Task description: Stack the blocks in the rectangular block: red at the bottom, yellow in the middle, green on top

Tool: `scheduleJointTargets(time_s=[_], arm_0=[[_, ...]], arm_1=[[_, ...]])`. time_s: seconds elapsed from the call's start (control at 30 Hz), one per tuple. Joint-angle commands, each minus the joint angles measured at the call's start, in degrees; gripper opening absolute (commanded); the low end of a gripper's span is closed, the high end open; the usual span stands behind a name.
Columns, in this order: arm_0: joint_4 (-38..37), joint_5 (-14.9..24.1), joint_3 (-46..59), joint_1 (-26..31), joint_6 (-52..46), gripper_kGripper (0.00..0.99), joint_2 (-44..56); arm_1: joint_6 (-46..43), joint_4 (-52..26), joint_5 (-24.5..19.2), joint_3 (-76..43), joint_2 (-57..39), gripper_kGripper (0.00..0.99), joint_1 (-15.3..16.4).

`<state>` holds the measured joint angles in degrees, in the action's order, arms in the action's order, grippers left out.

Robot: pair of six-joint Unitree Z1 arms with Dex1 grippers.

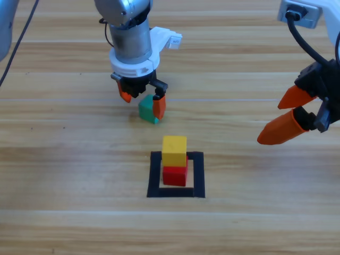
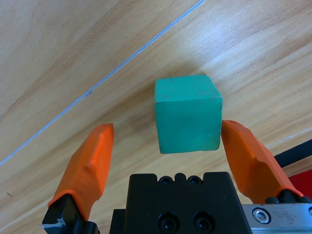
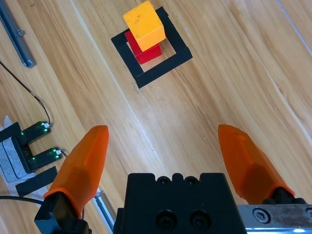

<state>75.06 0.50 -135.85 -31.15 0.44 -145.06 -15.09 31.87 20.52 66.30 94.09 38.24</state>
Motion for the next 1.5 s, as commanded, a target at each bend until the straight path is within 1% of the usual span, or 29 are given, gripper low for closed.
scheduleJointTargets(time_s=[0.03, 0.43, 0.5, 0.53, 0.6, 0.63, 0.7, 0.73, 0.83, 0.9, 1.03, 1.1, 1.23, 1.33, 1.5], arm_0=[[0.1, 0.7, -0.9, -2.4, -1.2, 0.913, -3.8], [0.0, 1.2, -1.1, -3.0, -3.2, 0.897, -4.8], [-0.2, 1.2, -1.1, -3.0, -3.3, 0.862, -5.1], [-0.2, 1.2, -1.3, -3.0, -3.4, 0.822, -5.3], [-0.2, 1.3, -1.5, -3.0, -3.5, 0.773, -5.6], [-0.2, 1.2, -1.7, -3.0, -3.6, 0.733, -5.8], [-0.2, 1.3, -2.3, -3.0, -3.8, 0.600, -6.0], [-0.2, 1.3, -2.7, -3.0, -3.9, 0.491, -6.1], [-0.1, 2.1, -3.0, -2.9, -4.8, 0.210, -5.9], [0.3, 3.0, -3.0, -2.7, -5.6, 0.000, -5.5], [1.1, 3.5, -3.4, -2.2, -7.7, 0.000, -3.8], [2.8, 2.8, -3.9, -0.9, -9.8, 0.000, -2.1], [6.0, -1.5, -4.7, 1.2, -14.2, 0.000, 4.2], [6.1, -2.8, -0.5, 1.4, -17.6, 0.000, 11.6], [6.1, -3.1, 8.9, 1.4, -22.3, 0.000, 23.4]], arm_1=[[-0.6, -1.8, -0.6, -1.6, -3.0, 0.989, -1.1], [-0.8, -1.8, -0.3, -2.1, -3.1, 0.988, -1.1], [-0.8, -1.8, -0.2, -2.2, -3.2, 0.988, -1.1], [-0.8, -1.8, -0.1, -2.2, -3.2, 0.988, -1.1], [-0.8, -1.8, 0.0, -2.2, -3.3, 0.988, -1.1], [-0.8, -1.8, 0.0, -2.3, -3.4, 0.988, -1.1], [-0.8, -1.8, 0.0, -2.4, -3.6, 0.988, -1.1], [-0.8, -1.8, 0.0, -2.4, -3.6, 0.988, -1.1], [-0.8, -1.8, 0.0, -2.5, -3.7, 0.988, -1.1], [-0.8, -1.8, 0.0, -2.5, -3.8, 0.986, -1.1], [-0.8, -1.8, 0.1, -2.6, -3.9, 0.986, -1.1], [-0.8, -1.7, 0.1, -2.6, -4.0, 0.986, -1.1], [-0.8, -1.7, 0.2, -2.7, -4.1, 0.986, -1.1], [-0.8, -1.7, 0.2, -2.7, -4.1, 0.986, -1.1], [-0.8, -1.8, 0.3, -2.7, -4.1, 0.986, -1.1]])
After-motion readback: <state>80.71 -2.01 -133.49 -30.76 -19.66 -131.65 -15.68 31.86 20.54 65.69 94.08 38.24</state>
